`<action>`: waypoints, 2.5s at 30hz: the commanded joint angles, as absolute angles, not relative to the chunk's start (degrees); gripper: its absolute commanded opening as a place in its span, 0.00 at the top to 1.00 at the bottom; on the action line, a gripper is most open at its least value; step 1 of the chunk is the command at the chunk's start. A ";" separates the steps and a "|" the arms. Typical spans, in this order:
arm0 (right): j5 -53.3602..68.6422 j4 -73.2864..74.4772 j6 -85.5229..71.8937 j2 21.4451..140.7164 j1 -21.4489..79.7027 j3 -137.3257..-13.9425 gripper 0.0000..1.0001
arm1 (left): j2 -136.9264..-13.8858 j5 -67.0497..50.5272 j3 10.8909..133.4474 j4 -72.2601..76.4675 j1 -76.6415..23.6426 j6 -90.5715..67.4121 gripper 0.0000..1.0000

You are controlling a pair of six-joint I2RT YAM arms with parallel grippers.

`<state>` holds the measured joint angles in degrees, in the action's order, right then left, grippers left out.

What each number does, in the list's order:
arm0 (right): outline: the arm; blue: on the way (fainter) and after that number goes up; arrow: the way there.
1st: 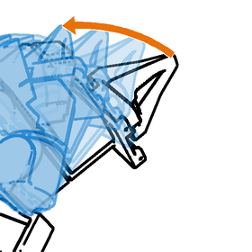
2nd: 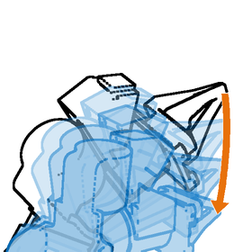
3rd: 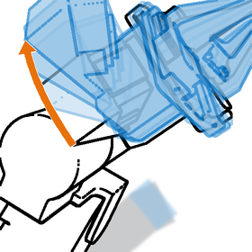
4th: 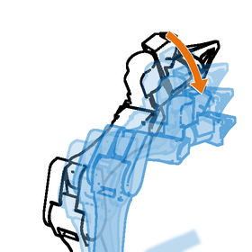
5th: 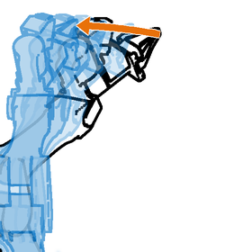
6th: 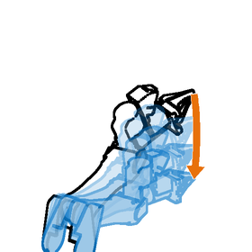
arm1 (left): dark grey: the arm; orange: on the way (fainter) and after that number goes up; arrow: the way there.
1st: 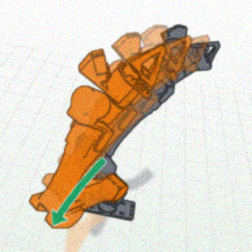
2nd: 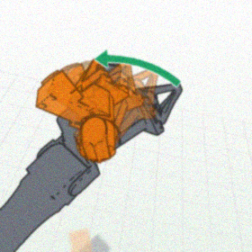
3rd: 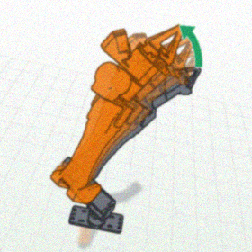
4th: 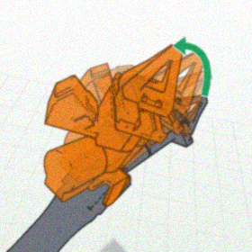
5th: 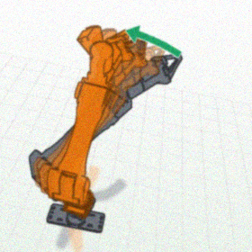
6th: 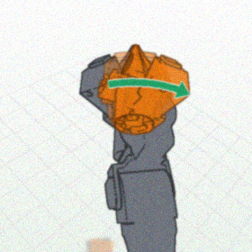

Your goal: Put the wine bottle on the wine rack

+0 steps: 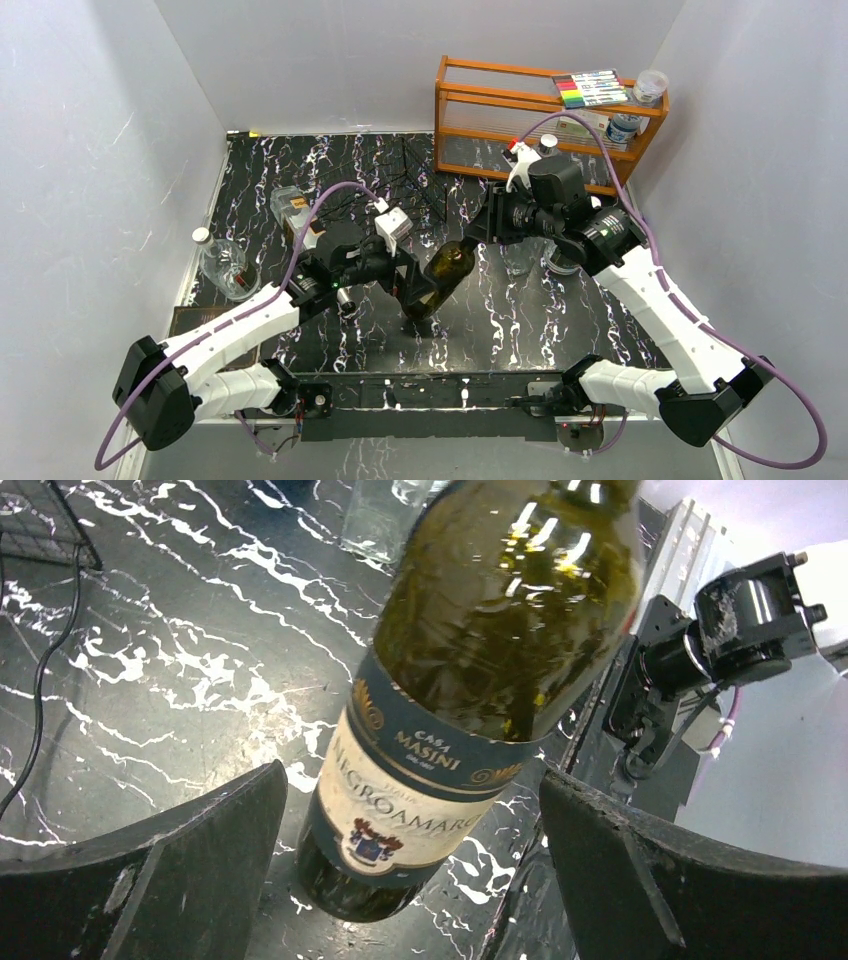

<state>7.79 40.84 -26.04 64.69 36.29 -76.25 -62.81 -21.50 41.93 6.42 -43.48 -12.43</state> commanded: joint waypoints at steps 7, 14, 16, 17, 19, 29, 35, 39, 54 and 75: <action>16.07 27.79 -30.65 63.91 36.29 -77.56 1.00 | -62.83 -28.84 41.04 9.17 -44.74 -5.25 0.04; 20.96 26.64 -29.38 62.74 36.24 -76.47 1.00 | -61.95 -27.46 39.36 11.68 -44.69 -2.89 0.10; 22.14 26.60 -29.34 62.65 36.29 -76.02 1.00 | -61.95 -27.72 38.54 12.57 -44.76 -2.90 0.10; 22.54 26.31 -29.61 62.52 36.22 -75.61 1.00 | -62.20 -28.33 38.47 12.50 -44.74 -2.76 0.09; 23.02 25.46 -30.31 62.19 36.25 -74.93 1.00 | -62.78 -29.51 38.81 11.81 -44.74 -2.53 0.09; 24.96 21.81 -32.14 61.28 36.23 -74.08 1.00 | -61.76 -35.06 36.60 13.46 -44.69 -0.23 0.04; 24.82 21.77 -32.56 60.23 36.17 -73.40 1.00 | -60.57 -37.14 35.32 15.87 -44.74 1.30 0.06; 26.13 20.94 -32.91 59.55 36.22 -72.76 1.00 | -60.70 -37.56 35.98 16.91 -44.73 1.93 0.47; 25.68 45.68 -8.83 63.98 36.17 -84.19 0.20 | -60.98 -18.95 56.23 -7.29 -44.74 73.01 1.00; 21.61 46.10 -10.06 65.39 37.35 -72.13 0.28 | -70.45 -17.35 60.59 -1.16 -44.74 87.17 1.00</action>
<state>24.84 47.03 -9.50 64.18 36.69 -73.60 -71.79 -16.14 55.00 -7.84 -44.45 84.95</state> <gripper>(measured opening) 0.745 0.726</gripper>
